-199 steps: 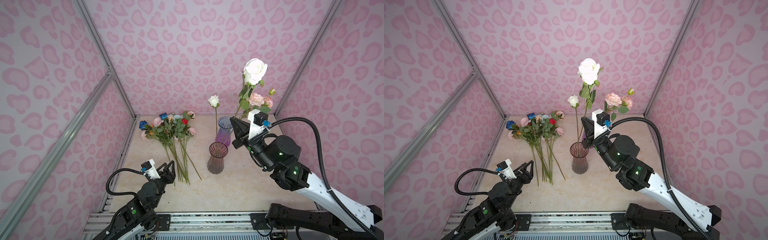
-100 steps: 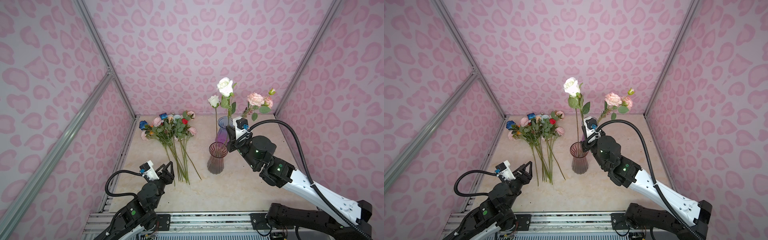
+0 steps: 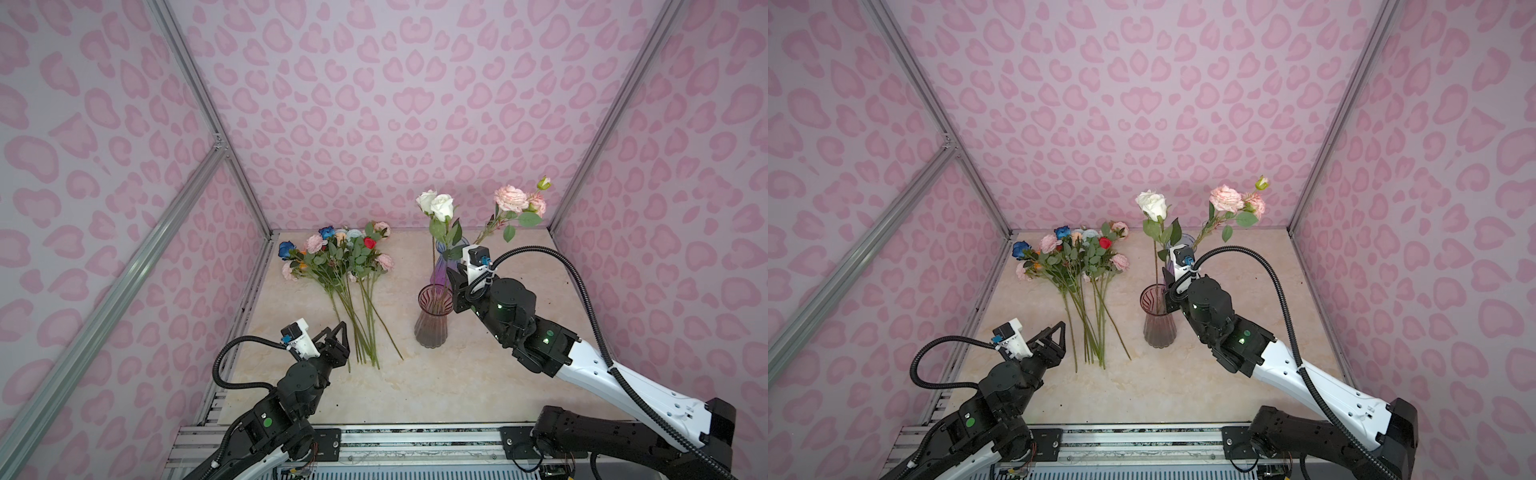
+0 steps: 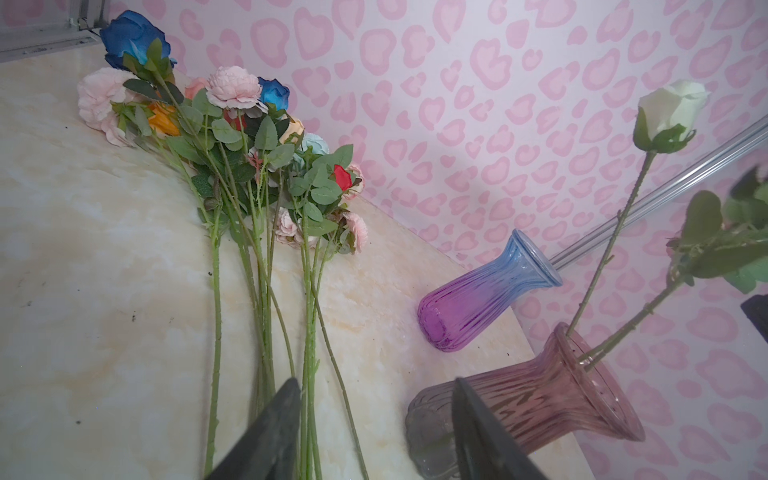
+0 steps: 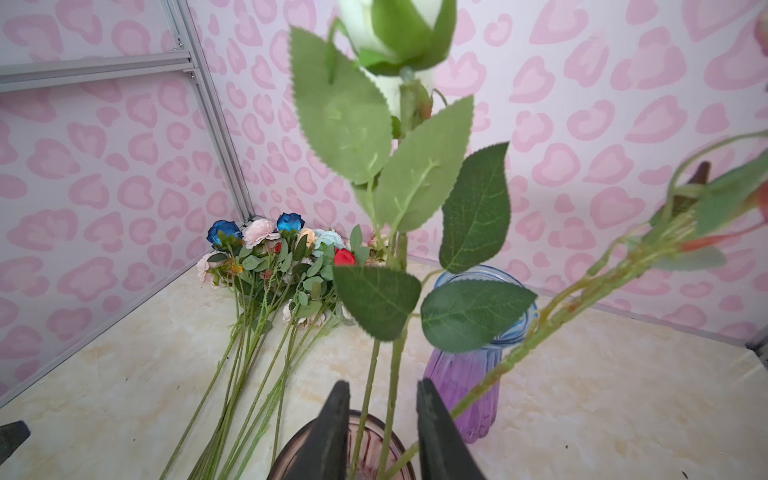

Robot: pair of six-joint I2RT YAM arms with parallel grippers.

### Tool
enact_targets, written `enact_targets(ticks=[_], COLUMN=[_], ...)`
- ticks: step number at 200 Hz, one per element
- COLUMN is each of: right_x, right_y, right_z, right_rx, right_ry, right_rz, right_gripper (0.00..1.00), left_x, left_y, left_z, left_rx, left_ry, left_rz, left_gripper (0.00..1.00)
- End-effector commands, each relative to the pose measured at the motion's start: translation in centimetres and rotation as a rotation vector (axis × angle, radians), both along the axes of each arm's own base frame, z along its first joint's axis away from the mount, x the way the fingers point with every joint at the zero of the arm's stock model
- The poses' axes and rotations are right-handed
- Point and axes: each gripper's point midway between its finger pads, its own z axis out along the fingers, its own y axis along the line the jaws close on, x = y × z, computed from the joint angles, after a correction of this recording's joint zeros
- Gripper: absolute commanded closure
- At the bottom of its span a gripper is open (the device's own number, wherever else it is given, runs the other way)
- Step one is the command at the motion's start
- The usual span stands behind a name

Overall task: Arrange the flowers into the vase
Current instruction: 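Lower the white rose into the blue-purple vase and open right gripper, then withdraw right gripper while left gripper grasps a stem in the bunch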

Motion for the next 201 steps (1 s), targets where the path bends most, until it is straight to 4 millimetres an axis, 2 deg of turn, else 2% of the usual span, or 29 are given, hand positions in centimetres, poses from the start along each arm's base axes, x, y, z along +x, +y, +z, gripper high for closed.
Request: enact_targets(ticks=[1,34,63,72,85,130,167,201], right_x=[-0.5,-1.6,-2.8,-3.0,-3.3,-4.1,-4.5,-4.9], right_y=[-0.1,-0.5,-1.7,-2.2,-2.4,-4.3,-5.8,-6.8], right_z=[0.4,1.5,2.3,1.8,0.9,-1.7,-3.1,-4.0], right_rx=[0.035,0.063,0.102,0.123,0.15,0.194,0.211,0.221], right_ry=[0.001,-0.007,-0.026,-0.019,-0.01,0.019,0.032,0.047], right_rz=[0.016,0.037,0.025,0.007,0.011,-0.042,-0.086,-0.107], right_gripper=[0.7,0.69,0.69,0.69,0.69,0.69,0.69,0.69], left_x=[0.2,0.8,1.6,1.9,2.3,5.2,8.9,12.5], left_y=[-0.1,-0.3,-0.2,-0.1,-0.2,-3.4,-5.3,-5.8], left_z=[0.7,0.1,-1.2,-1.6,-2.2,-5.0,-7.9,-11.1], left_rx=[-0.012,0.038,0.128,0.162,0.209,0.327,0.398,0.515], left_ry=[-0.005,0.039,0.124,0.158,0.208,0.401,0.564,0.715], left_rz=[0.007,0.027,0.08,0.1,0.119,0.002,-0.084,-0.106], left_gripper=[0.41,0.41,0.41,0.4,0.33,0.3,0.32,0.45])
